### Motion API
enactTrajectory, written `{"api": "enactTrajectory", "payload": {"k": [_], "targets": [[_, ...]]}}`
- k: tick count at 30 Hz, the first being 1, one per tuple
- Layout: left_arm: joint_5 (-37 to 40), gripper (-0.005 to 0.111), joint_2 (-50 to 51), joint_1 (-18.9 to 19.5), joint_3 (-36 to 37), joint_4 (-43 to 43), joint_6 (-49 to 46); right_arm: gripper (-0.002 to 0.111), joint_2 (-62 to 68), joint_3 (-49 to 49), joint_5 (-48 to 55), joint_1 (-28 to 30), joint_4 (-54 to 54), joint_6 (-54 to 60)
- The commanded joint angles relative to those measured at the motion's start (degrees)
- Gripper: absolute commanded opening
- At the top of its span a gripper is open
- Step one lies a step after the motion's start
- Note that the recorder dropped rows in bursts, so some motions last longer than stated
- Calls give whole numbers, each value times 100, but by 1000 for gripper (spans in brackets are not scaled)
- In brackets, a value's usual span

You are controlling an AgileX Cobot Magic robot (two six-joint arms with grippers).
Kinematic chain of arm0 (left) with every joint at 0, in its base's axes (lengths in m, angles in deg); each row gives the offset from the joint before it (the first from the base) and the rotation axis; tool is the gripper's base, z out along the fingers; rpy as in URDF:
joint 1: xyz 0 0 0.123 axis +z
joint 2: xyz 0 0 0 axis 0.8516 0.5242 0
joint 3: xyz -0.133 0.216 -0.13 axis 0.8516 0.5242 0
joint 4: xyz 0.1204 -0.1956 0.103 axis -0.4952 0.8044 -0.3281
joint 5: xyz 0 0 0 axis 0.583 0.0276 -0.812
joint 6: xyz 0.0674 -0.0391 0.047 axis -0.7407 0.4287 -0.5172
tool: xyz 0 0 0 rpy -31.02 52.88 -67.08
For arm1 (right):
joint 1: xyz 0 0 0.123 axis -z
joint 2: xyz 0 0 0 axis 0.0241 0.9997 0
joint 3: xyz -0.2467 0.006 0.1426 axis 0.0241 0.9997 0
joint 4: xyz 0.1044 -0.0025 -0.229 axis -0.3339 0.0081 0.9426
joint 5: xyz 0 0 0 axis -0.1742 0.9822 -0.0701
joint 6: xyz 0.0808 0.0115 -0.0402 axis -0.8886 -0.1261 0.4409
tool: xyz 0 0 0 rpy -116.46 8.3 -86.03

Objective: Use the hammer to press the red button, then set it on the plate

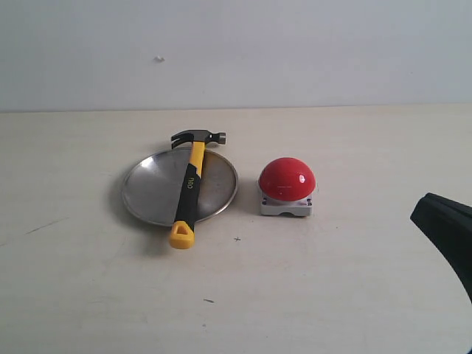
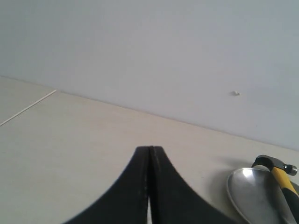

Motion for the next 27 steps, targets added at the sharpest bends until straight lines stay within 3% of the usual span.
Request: {"api": "enactTrajectory", "payload": {"k": [1, 8, 13, 23, 25, 27], "targets": [[571, 0, -504, 101, 20, 15, -88, 0, -24, 25, 20, -2, 37, -18], [1538, 0, -1294, 101, 20, 15, -954, 0, -24, 25, 20, -2, 37, -18], [2916, 0, -1541, 101, 20, -25, -1494, 0, -24, 25, 20, -2, 37, -7], [2931, 0, -1541, 101, 20, -25, -1494, 0, -24, 25, 20, 36, 37, 79], [2931, 0, -1541, 101, 20, -25, -1494, 0, -130, 25, 87, 411, 67, 271], [2931, 0, -1541, 101, 20, -25, -1494, 0, -350, 25, 505, 1410, 51, 260]]}}
